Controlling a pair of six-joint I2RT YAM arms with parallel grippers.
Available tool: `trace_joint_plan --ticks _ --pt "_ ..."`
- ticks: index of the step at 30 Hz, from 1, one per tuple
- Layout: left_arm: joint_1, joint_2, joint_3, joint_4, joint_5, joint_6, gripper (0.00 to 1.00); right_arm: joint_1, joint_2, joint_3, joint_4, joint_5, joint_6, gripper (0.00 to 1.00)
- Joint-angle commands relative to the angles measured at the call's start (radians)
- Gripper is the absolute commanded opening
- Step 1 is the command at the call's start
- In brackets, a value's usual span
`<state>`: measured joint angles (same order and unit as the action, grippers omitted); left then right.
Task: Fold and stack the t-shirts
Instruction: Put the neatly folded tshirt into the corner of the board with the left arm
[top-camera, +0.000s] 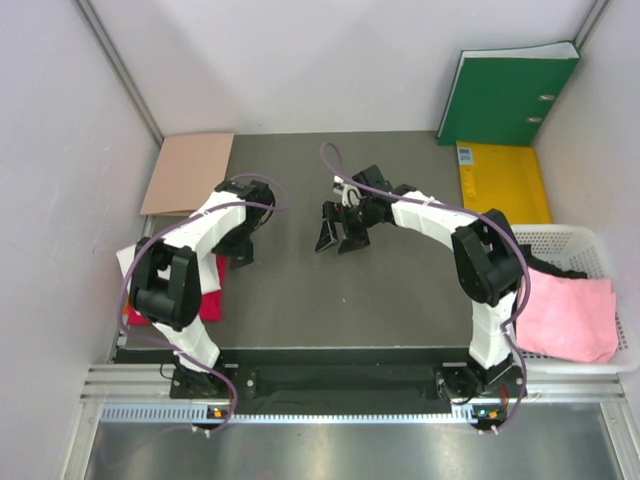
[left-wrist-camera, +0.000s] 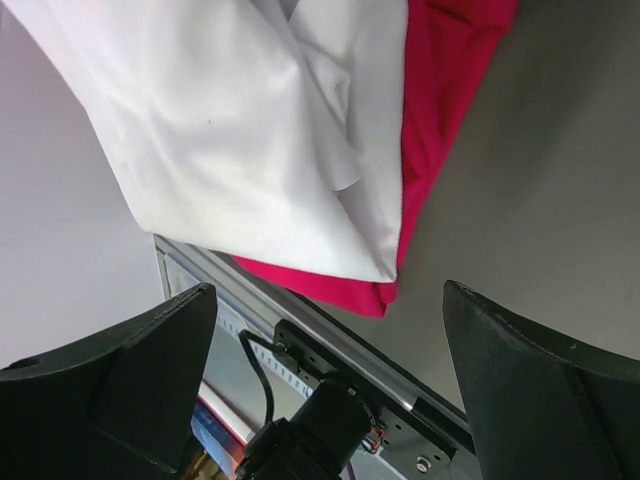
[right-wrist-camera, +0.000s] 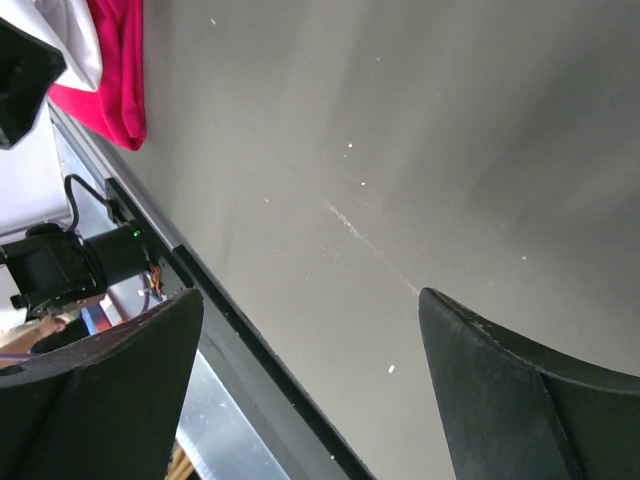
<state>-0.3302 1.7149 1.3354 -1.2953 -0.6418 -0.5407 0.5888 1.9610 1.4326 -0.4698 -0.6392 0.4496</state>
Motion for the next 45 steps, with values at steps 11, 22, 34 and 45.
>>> trace_joint_plan --ticks 11,22,34,45 --pt "0.000 -0.057 -0.154 -0.029 0.044 -0.174 0.99 -0.035 -0.071 -0.063 0.020 -0.039 -0.058 0.89" --pt "0.019 -0.031 -0.191 0.011 0.016 -0.199 0.88 -0.064 -0.086 -0.110 0.002 -0.063 -0.109 0.89" --pt "0.103 0.048 -0.193 0.088 0.024 -0.108 0.21 -0.087 -0.114 -0.143 0.013 -0.062 -0.106 0.89" --pt "0.109 -0.014 -0.162 -0.010 0.109 -0.103 0.00 -0.093 -0.116 -0.161 0.026 -0.063 -0.097 0.89"
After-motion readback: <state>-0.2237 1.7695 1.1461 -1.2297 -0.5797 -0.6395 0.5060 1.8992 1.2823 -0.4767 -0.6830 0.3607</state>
